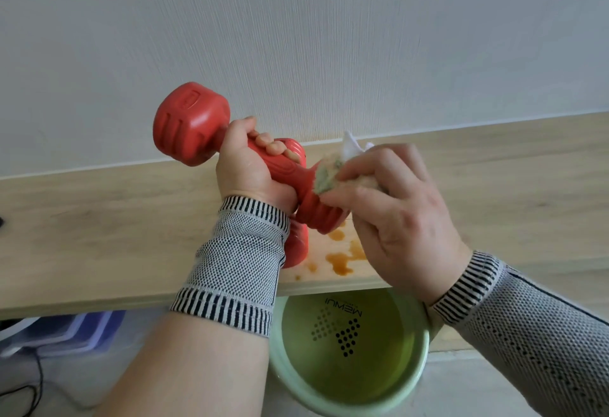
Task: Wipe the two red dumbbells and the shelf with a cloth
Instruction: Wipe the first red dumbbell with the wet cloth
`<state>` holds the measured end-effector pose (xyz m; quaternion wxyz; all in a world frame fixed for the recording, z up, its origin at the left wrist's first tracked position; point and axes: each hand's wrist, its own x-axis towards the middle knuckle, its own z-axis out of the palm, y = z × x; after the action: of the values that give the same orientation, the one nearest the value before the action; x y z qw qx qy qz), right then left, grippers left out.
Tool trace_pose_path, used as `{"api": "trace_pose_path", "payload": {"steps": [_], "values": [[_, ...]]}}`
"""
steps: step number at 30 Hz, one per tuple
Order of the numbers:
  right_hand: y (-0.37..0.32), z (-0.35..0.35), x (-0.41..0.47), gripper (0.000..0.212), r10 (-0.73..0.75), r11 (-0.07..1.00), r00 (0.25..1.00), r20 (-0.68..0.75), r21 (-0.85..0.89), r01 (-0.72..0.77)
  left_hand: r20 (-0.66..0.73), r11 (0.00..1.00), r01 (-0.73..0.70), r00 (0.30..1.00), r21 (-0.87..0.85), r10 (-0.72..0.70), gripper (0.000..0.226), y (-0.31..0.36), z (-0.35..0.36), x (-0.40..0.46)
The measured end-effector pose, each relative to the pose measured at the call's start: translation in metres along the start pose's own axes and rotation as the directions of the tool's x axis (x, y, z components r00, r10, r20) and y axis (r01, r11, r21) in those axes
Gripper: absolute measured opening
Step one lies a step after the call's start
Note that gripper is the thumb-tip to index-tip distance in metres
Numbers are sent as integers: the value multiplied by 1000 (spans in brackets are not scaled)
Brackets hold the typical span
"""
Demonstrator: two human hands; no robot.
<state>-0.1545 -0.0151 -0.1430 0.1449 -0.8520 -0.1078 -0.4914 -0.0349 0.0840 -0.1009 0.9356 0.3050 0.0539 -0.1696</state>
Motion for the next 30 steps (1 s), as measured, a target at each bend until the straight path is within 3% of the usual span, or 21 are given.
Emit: {"api": "trace_pose_path", "payload": {"steps": [2,5,8,11,16,22,26,30], "values": [[5,0,0,29,18,1000,1000,-2,2,-18,-4,999,-28,1000,22,28,30,1,-1,-1],[20,-4,4,30,193,981,981,7,12,-193,40,1000,-24,999,2,24,29,3,0,-7],[26,-11,8,33,453,883,891,12,131,-451,120,1000,4,993,-30,-1,27,5,1,-10],[25,-12,10,25,567,790,820,75,234,-567,120,1000,-20,993,-7,21,24,5,2,-9],[17,-8,9,23,499,775,844,199,333,-537,53,998,-37,998,52,34,38,2,5,-9],[14,-5,7,21,406,851,896,178,283,-442,19,968,-95,995,232,93,39,2,5,-10],[8,-3,4,21,269,930,953,141,218,-296,-15,965,-127,991,230,134,35,2,1,-7],[15,-2,4,22,376,893,917,131,212,-397,28,980,-98,995,173,95,39,3,0,-7]]}}
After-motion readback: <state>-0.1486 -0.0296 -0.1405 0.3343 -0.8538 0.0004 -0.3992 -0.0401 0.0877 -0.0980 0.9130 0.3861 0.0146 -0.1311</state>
